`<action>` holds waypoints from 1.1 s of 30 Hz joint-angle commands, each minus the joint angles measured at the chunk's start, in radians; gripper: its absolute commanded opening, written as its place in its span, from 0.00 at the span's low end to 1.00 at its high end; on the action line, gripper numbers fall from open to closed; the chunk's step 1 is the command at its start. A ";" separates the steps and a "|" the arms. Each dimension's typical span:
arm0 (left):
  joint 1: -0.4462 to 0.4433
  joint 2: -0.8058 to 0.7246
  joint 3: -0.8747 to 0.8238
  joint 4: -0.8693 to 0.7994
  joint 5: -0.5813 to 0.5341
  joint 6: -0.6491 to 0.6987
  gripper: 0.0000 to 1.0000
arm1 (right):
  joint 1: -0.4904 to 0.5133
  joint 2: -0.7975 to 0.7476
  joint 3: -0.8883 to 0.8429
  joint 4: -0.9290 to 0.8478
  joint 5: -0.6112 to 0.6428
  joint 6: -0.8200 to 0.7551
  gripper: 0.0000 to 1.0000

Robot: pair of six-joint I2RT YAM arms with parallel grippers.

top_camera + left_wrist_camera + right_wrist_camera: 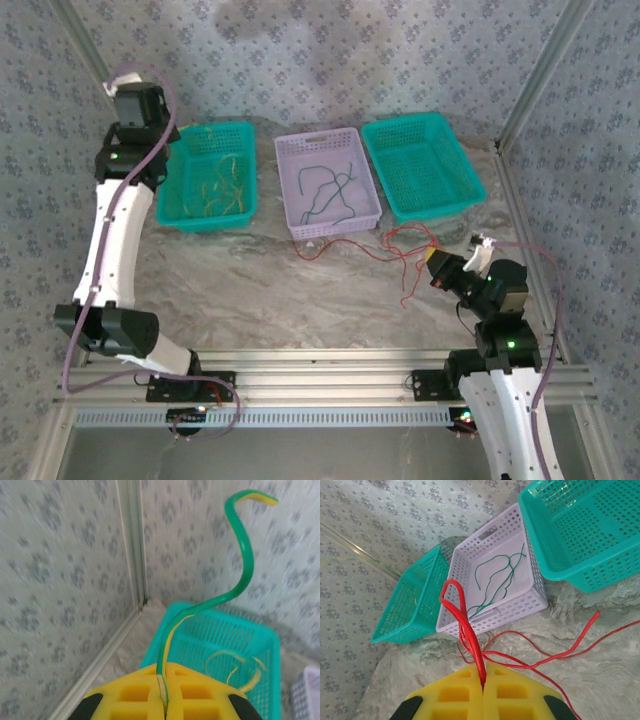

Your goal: Untangle the cables

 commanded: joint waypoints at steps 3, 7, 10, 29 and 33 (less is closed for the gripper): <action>0.009 0.056 -0.124 0.100 -0.039 -0.002 0.00 | 0.026 -0.003 -0.002 0.018 0.000 0.001 0.00; 0.008 0.159 -0.136 0.073 -0.032 -0.035 0.00 | 0.045 -0.003 -0.008 0.024 0.012 0.007 0.00; 0.009 0.208 -0.190 0.067 0.014 -0.103 0.00 | 0.060 0.003 -0.009 0.036 0.022 0.014 0.00; -0.052 0.144 -0.255 0.050 0.198 -0.206 0.83 | 0.115 0.082 0.050 0.094 -0.056 0.041 0.00; -0.054 0.091 -0.244 0.010 0.209 -0.217 0.87 | 0.131 0.093 0.051 0.111 -0.061 0.041 0.00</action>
